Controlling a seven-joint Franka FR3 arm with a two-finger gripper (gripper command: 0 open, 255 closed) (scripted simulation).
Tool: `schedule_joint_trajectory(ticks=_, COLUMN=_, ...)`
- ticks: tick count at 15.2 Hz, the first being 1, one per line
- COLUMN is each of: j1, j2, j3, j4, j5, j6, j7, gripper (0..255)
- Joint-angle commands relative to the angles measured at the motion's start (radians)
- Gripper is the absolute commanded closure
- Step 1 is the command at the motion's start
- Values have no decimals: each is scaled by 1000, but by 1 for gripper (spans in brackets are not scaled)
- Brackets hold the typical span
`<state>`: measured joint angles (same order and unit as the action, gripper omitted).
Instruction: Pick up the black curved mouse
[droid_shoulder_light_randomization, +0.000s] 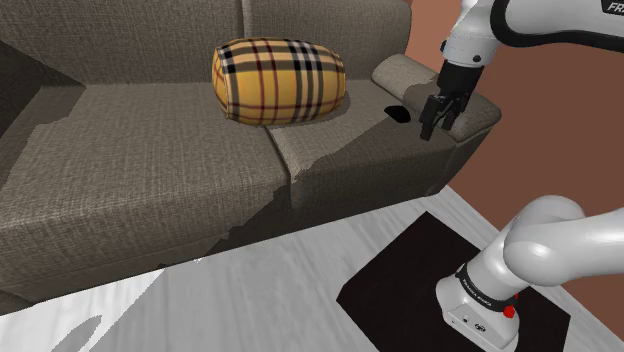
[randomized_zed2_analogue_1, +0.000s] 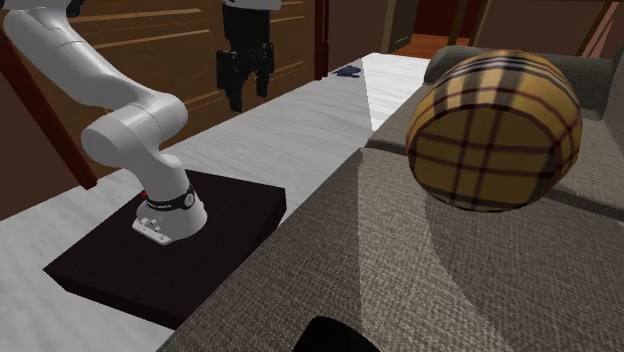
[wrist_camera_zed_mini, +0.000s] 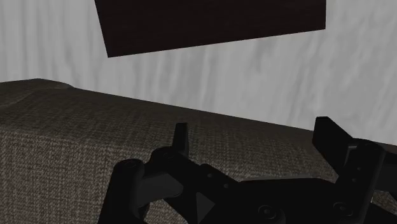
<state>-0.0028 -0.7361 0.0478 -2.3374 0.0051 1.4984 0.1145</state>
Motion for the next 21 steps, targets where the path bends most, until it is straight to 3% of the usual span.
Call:
schedule_joint_trajectory(ticks=1, j1=0, j2=0, j3=0, j4=0, j5=0, j6=0, j7=0, gripper=0)
schedule_joint_trajectory(ticks=12, j1=-68, j2=253, j3=-174, j4=75, j5=-102, j6=221, j7=-199, gripper=0)
schedule_joint_trajectory(ticks=21, j1=-105, j2=527, j3=-296, j4=248, j5=-94, j6=357, j7=-364, gripper=0)
